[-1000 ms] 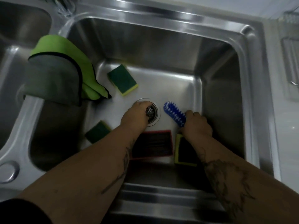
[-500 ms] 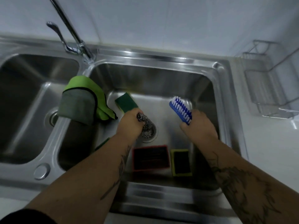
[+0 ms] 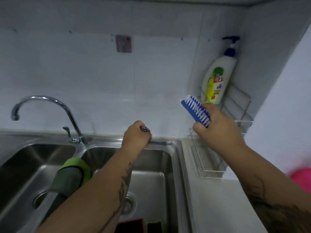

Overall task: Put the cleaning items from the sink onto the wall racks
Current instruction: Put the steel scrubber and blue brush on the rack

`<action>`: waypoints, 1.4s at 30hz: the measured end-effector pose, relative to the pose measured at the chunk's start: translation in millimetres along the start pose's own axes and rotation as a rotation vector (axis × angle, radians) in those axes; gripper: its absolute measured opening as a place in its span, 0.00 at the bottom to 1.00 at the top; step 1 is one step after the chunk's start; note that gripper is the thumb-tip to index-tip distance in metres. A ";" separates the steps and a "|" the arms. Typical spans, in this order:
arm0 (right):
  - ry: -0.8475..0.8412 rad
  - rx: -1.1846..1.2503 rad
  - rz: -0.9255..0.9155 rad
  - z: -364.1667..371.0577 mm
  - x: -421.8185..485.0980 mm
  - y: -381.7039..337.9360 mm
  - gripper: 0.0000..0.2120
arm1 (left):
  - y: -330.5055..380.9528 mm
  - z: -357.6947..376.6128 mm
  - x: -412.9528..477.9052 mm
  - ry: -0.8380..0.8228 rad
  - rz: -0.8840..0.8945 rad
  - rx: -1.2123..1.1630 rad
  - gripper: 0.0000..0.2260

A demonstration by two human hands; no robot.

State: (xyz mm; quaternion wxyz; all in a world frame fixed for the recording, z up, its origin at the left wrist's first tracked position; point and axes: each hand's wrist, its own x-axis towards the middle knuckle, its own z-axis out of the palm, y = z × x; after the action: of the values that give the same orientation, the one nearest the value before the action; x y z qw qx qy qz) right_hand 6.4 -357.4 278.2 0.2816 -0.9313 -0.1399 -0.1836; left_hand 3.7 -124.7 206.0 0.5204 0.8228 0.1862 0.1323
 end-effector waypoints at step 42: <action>0.010 -0.595 0.088 -67.3 79.3 40.2 0.08 | 127.5 45.1 -3.1 -0.108 0.237 -0.193 0.10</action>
State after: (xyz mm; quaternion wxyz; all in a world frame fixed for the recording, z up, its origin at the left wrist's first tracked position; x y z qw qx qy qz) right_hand 74.2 -416.0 344.7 0.0049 -0.9772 -0.0378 -0.2089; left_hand 41.0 -212.0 302.3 0.5870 0.7911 0.0458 0.1657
